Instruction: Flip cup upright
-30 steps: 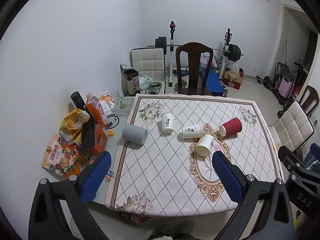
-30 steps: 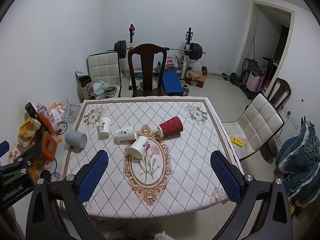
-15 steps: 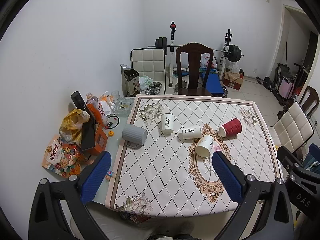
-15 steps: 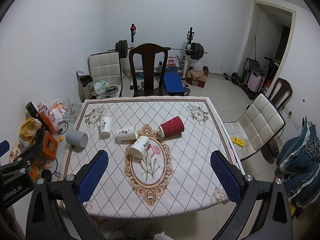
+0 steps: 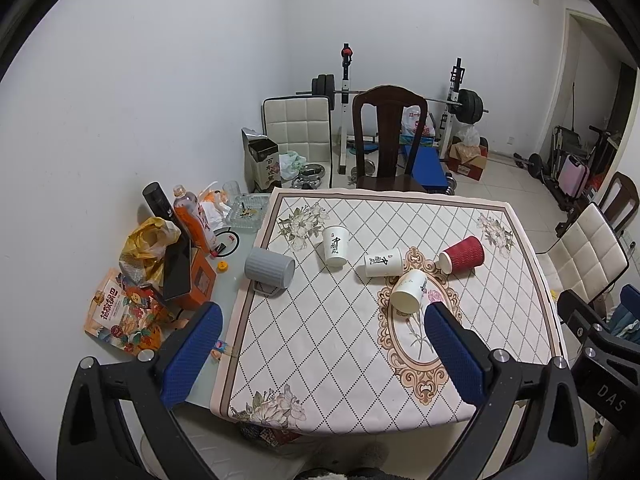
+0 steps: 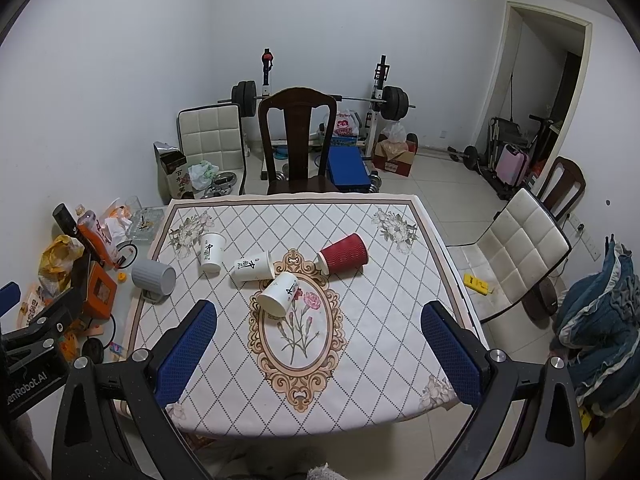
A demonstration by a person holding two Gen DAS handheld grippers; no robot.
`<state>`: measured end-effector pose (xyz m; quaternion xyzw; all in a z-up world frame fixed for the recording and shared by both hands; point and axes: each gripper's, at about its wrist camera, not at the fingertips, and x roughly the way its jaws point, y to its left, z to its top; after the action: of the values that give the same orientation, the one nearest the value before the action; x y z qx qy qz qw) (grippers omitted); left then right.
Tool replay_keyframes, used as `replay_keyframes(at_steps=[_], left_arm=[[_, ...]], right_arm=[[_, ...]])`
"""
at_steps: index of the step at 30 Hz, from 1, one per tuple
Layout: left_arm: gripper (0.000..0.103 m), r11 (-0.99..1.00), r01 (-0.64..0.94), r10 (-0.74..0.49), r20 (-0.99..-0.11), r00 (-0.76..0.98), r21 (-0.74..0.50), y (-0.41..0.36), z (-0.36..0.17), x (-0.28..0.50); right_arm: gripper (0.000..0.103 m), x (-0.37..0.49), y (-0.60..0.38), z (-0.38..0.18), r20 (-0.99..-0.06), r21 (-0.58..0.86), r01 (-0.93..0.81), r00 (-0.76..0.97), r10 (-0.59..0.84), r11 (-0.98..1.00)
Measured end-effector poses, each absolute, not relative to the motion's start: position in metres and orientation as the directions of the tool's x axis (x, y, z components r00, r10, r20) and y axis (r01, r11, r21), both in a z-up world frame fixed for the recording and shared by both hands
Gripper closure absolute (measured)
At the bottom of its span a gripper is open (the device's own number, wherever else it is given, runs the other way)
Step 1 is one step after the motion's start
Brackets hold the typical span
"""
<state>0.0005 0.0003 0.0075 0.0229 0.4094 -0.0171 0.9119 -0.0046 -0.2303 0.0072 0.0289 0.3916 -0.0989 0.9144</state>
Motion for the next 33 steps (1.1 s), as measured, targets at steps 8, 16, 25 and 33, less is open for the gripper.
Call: replay_keyframes(at_steps=[8, 16, 25, 33], left_arm=[[0.0, 0.998, 0.05, -0.013, -0.748, 0.664, 0.027, -0.0004, 0.008, 0.0004], [0.0, 0.999, 0.05, -0.015, -0.754, 0.657, 0.023, 0.0006, 0.001, -0.0045], [0.0, 0.998, 0.05, -0.017, -0.754, 0.657, 0.021, 0.0006, -0.0001, -0.0051], [0.0, 0.998, 0.051, -0.017, -0.753, 0.657, 0.022, 0.0008, 0.0001, -0.005]], right_arm=[[0.0, -0.0052, -0.2312, 0.0076, -0.722, -0.021, 0.203, 0.674, -0.155, 0.979], [0.0, -0.0047, -0.2287, 0.0077, -0.725, -0.024, 0.199, 0.671, -0.154, 0.98], [0.0, -0.0056, -0.2296, 0.0055, -0.725, -0.024, 0.196, 0.672, -0.152, 0.98], [0.0, -0.0055, -0.2289, 0.0051, -0.725, -0.026, 0.197, 0.672, -0.154, 0.98]])
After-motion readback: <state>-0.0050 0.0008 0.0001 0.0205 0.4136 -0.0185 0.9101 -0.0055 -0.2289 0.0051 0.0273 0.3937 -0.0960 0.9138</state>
